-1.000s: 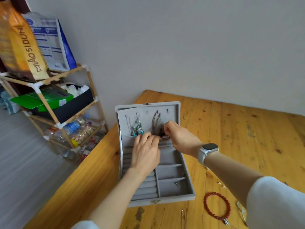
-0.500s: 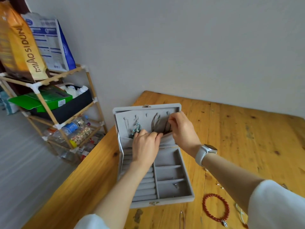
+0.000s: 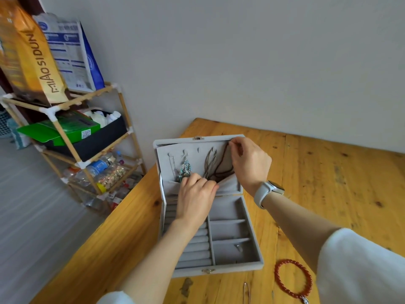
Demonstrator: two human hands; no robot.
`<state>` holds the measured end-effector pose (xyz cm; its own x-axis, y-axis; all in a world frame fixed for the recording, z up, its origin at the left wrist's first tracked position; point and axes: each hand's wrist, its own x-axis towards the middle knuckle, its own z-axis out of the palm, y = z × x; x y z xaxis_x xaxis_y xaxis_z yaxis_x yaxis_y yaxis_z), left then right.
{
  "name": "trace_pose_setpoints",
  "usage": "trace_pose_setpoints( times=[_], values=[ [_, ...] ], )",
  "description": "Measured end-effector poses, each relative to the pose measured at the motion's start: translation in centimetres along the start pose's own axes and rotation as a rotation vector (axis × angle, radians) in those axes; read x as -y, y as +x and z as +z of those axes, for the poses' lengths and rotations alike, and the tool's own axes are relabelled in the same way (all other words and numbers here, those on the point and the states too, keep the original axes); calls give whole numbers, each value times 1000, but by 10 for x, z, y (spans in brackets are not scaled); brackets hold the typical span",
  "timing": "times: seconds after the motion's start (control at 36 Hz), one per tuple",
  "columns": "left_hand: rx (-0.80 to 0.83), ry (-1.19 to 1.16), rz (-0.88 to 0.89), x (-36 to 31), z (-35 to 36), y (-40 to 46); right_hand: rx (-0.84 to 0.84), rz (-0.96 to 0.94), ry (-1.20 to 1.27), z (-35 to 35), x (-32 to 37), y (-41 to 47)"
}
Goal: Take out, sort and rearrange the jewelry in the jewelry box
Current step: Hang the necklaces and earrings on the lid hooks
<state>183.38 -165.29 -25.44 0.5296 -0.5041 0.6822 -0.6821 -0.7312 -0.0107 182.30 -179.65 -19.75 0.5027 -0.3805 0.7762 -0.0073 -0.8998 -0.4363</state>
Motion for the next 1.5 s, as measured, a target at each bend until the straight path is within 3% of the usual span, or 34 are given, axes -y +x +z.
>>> trace_pose_setpoints(
  times=[0.19, 0.42, 0.67, 1.11, 1.5],
  values=[
    [20, -5, 14, -1, -4, -2, -33, 69, -42, 10, -3, -6],
    [45, -13, 2, 0, -1, -3, -10, -114, -126, 6, -12, -14],
    [48, -37, -13, -2, -4, -5, 77, -130, -91, 0, -9, -22],
    [73, -52, -17, -3, -4, -10, 277, -435, -449, -8, -15, -37],
    [213, -90, -115, -13, -20, -16, 515, -309, -224, -65, -22, -69]
  ],
)
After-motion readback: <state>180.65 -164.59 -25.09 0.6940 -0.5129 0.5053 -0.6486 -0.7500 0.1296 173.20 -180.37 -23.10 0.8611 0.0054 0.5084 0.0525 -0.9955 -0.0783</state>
